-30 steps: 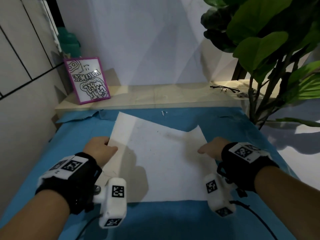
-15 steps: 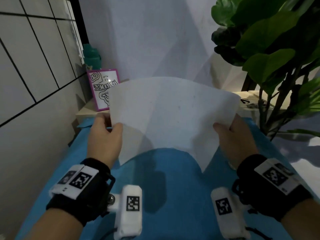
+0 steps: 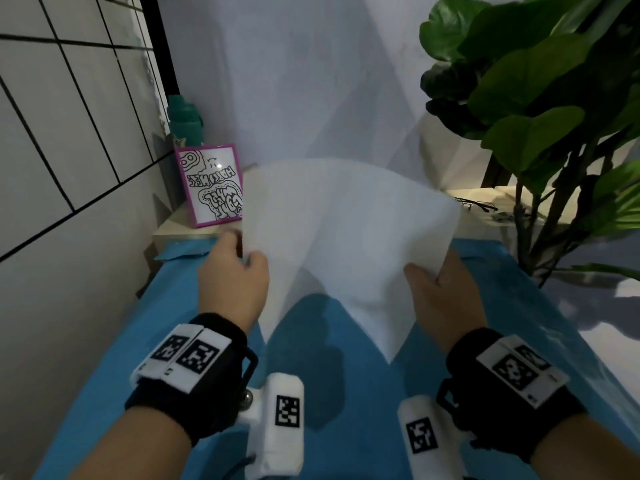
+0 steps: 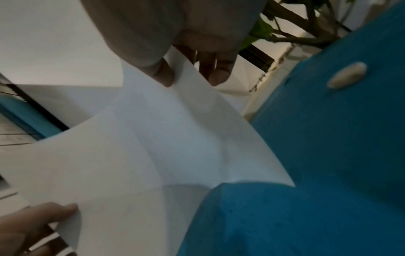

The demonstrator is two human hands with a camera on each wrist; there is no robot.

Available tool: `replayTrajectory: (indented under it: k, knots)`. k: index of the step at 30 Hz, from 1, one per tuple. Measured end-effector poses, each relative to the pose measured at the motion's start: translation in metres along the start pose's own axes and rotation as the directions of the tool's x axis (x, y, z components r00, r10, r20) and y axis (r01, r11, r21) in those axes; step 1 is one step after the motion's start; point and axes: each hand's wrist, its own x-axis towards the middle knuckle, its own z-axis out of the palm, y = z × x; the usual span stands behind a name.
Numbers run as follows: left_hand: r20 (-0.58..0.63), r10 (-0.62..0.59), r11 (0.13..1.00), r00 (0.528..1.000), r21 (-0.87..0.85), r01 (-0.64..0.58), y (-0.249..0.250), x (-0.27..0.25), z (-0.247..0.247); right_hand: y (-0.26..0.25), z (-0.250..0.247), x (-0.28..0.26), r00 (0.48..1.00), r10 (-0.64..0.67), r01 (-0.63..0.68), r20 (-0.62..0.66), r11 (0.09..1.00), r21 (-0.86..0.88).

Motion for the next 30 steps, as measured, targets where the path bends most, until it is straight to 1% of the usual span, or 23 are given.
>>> replayTrajectory:
  k: [2, 3, 5, 6, 7, 9, 11, 14, 16, 17, 18, 19, 20, 21, 22, 23, 24, 25, 26, 27, 28, 29, 30]
  knots:
    - [0.088, -0.026, 0.998, 0.996, 0.055, 0.021, -0.002, -0.001, 0.001, 0.001, -0.002, -0.002, 0.999, 0.021, -0.019, 0.042, 0.999, -0.035]
    - [0.092, -0.017, 0.997, 0.996, 0.071, 0.011, -0.003, -0.001, 0.002, 0.001, -0.002, 0.000, 0.999, 0.016, -0.014, 0.037, 0.999, -0.045]
    - [0.031, 0.016, 0.998, 0.999, 0.065, -0.018, -0.004, 0.002, 0.003, 0.001, -0.005, 0.003, 1.000, -0.015, 0.014, -0.007, 0.999, -0.032]
    - [0.019, 0.009, 0.998, 1.000, 0.055, -0.010, -0.005, 0.003, 0.004, 0.001, -0.006, 0.004, 1.000, -0.011, 0.011, -0.018, 1.000, -0.021]
    - [0.032, -0.014, 0.998, 0.999, 0.058, 0.012, -0.006, 0.002, 0.004, 0.004, -0.006, 0.004, 1.000, 0.010, -0.010, -0.007, 1.000, -0.023]
    - [0.095, -0.052, 0.992, 0.994, 0.118, 0.041, -0.011, -0.001, 0.005, 0.008, -0.006, 0.001, 0.996, 0.056, -0.050, 0.062, 0.994, -0.093]
    - [0.096, -0.064, 0.989, 0.993, 0.137, 0.051, -0.017, 0.001, 0.008, 0.012, -0.006, 0.002, 0.996, 0.045, -0.034, 0.081, 0.990, -0.136]
    - [0.107, -0.162, 0.980, 0.981, 0.132, 0.148, -0.027, 0.005, 0.008, 0.008, -0.008, 0.003, 0.992, 0.061, -0.047, 0.111, 0.991, -0.124]
    - [0.041, -0.203, 0.974, 0.978, 0.109, 0.197, -0.025, 0.009, 0.008, 0.002, -0.007, 0.003, 0.991, 0.033, -0.019, 0.132, 0.994, -0.106]
    - [-0.036, -0.174, 0.977, 0.984, 0.115, 0.177, -0.018, 0.009, 0.006, -0.003, -0.007, 0.004, 0.992, 0.006, 0.004, 0.123, 0.996, -0.084]
    - [-0.121, -0.090, 0.988, 0.989, 0.117, 0.104, -0.005, 0.007, 0.004, -0.010, -0.006, 0.006, 0.994, -0.024, 0.030, 0.104, 0.998, -0.057]
    - [-0.187, 0.045, 0.994, 0.981, 0.104, -0.026, 0.013, 0.003, 0.002, -0.018, -0.006, 0.008, 0.994, -0.060, 0.063, 0.095, 0.998, -0.023]
    - [-0.215, 0.206, 0.978, 0.954, 0.069, -0.196, 0.034, -0.003, 0.002, -0.026, -0.006, 0.010, 0.990, -0.095, 0.095, 0.099, 0.995, 0.014]
    - [-0.203, 0.388, 0.920, 0.899, 0.034, -0.390, 0.054, -0.011, 0.004, -0.036, -0.005, 0.010, 0.984, -0.126, 0.120, 0.122, 0.991, 0.058]
    - [-0.157, 0.565, 0.820, 0.810, -0.009, -0.573, 0.075, -0.021, 0.008, -0.045, -0.005, 0.009, 0.975, -0.152, 0.134, 0.162, 0.984, 0.115]
    - [-0.093, 0.700, 0.705, 0.708, -0.068, -0.706, 0.091, -0.031, 0.015, -0.052, -0.004, 0.007, 0.962, -0.167, 0.127, 0.218, 0.975, 0.184]
    - [-0.022, 0.792, 0.603, 0.610, -0.133, -0.787, 0.099, -0.038, 0.022, -0.059, -0.004, 0.004, 0.944, -0.186, 0.114, 0.272, 0.958, 0.263]
    - [0.038, 0.837, 0.543, 0.545, -0.172, -0.822, 0.099, -0.039, 0.030, -0.064, -0.006, 0.003, 0.926, -0.200, 0.093, 0.320, 0.943, 0.319]
    - [0.082, 0.835, 0.550, 0.544, -0.163, -0.819, 0.088, -0.034, 0.039, -0.067, -0.010, 0.002, 0.914, -0.194, 0.056, 0.357, 0.930, 0.363]
    - [0.133, 0.774, 0.631, 0.619, -0.093, -0.770, 0.069, -0.027, 0.046, -0.068, -0.013, 0.002, 0.909, -0.171, 0.011, 0.379, 0.922, 0.387]
    - [0.185, 0.627, 0.767, 0.757, 0.028, -0.641, 0.043, -0.017, 0.053, -0.068, -0.018, 0.002, 0.913, -0.141, -0.022, 0.383, 0.920, 0.392]
    - [0.226, 0.369, 0.899, 0.902, 0.160, -0.407, 0.019, -0.008, 0.057, -0.068, -0.024, 0.004, 0.923, -0.111, -0.037, 0.370, 0.927, 0.373]
    - [0.228, 0.063, 0.957, 0.972, 0.262, -0.124, 0.000, 0.000, 0.056, -0.068, -0.029, 0.006, 0.933, -0.085, -0.046, 0.349, 0.935, 0.351]
